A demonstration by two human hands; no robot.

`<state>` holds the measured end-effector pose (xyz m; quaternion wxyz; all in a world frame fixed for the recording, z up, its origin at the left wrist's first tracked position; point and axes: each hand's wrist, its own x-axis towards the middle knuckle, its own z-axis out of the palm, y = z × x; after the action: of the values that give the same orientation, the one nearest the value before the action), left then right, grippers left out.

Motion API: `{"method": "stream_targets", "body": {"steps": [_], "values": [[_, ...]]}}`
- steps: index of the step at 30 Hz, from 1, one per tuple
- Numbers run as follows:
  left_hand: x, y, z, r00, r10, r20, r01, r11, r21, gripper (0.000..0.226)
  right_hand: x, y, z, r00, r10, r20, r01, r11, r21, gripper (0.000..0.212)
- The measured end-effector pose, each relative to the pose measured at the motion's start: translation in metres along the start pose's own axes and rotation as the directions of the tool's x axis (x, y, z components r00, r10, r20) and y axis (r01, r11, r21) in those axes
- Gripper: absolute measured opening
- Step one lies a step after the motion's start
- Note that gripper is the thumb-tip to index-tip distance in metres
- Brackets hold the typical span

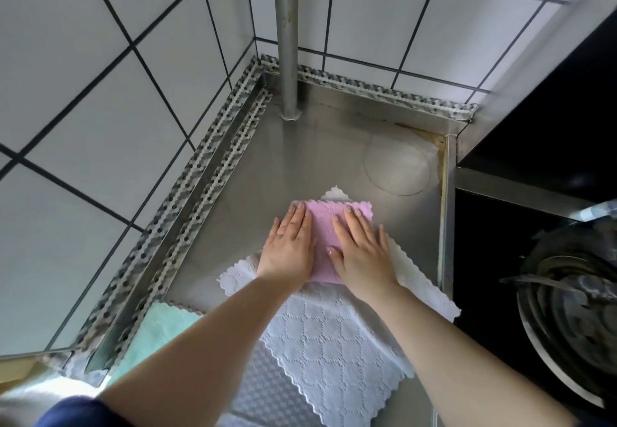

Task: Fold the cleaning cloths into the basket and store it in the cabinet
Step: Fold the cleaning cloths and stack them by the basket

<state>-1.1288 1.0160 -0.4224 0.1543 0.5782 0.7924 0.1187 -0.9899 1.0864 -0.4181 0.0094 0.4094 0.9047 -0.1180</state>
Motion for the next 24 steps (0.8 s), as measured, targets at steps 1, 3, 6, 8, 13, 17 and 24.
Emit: {"method": "stream_targets", "body": {"steps": [1, 3, 6, 8, 13, 17, 24], "values": [[-0.001, 0.002, -0.006, 0.999, -0.012, -0.03, 0.01, 0.998, -0.065, 0.059, 0.0, 0.002, -0.003, 0.999, 0.004, -0.053, 0.0, 0.997, 0.075, 0.06], [-0.004, 0.0, -0.019, 0.986, -0.112, -0.126, 0.075, 0.96, -0.269, 0.047, -0.002, 0.004, -0.019, 0.98, 0.135, -0.143, -0.084, 0.944, 0.318, 0.051], [-0.022, -0.007, -0.034, 0.953, -0.303, -0.002, 0.238, 0.754, -0.613, 0.024, -0.011, 0.018, -0.039, 0.899, 0.438, -0.004, -0.33, 0.682, 0.653, 0.039], [-0.032, -0.014, -0.035, 0.908, -0.34, 0.245, 0.4, 0.532, -0.746, 0.017, -0.018, 0.026, -0.04, 0.834, 0.521, 0.183, -0.446, 0.44, 0.779, 0.037], [-0.03, -0.017, -0.029, 0.836, -0.375, 0.4, 0.516, 0.292, -0.805, 0.027, -0.014, 0.032, -0.03, 0.77, 0.543, 0.333, -0.552, 0.307, 0.775, 0.044], [-0.019, -0.009, -0.039, 0.799, -0.416, 0.435, 0.574, 0.31, -0.758, 0.021, -0.002, 0.034, -0.03, 0.747, 0.5, 0.438, -0.596, 0.212, 0.774, 0.024], [-0.003, -0.001, -0.049, 0.773, -0.439, 0.457, 0.591, 0.239, -0.77, 0.017, 0.006, 0.025, -0.044, 0.736, 0.48, 0.477, -0.599, 0.135, 0.789, 0.012]]}}
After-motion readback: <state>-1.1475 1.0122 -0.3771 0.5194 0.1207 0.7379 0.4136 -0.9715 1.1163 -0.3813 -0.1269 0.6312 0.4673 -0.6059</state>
